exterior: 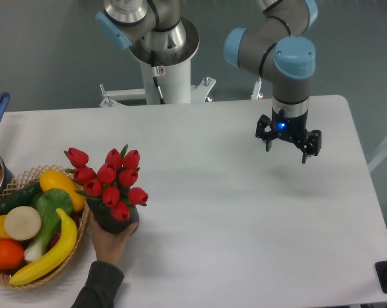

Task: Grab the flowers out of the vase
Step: 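Move the open gripper toward the red tulips in the dark vase, then lower the gripper around the red tulip stems above the vase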

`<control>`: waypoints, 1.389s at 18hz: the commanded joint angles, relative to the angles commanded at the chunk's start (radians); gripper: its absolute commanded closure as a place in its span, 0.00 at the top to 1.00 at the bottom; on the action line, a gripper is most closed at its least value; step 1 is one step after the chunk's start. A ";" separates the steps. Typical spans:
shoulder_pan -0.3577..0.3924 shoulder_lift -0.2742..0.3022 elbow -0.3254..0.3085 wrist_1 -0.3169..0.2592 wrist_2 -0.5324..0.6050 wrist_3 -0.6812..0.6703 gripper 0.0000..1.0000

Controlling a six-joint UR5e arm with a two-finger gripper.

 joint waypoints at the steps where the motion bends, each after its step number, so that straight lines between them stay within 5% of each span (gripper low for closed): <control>1: 0.000 0.002 0.000 0.000 0.000 0.002 1.00; 7: 0.002 0.015 -0.009 0.008 -0.030 -0.055 1.00; 12: -0.018 0.086 -0.043 0.032 -0.193 -0.112 1.00; 18: -0.087 0.106 -0.046 0.032 -0.470 -0.114 1.00; 25: -0.155 0.149 -0.138 0.034 -0.763 -0.097 1.00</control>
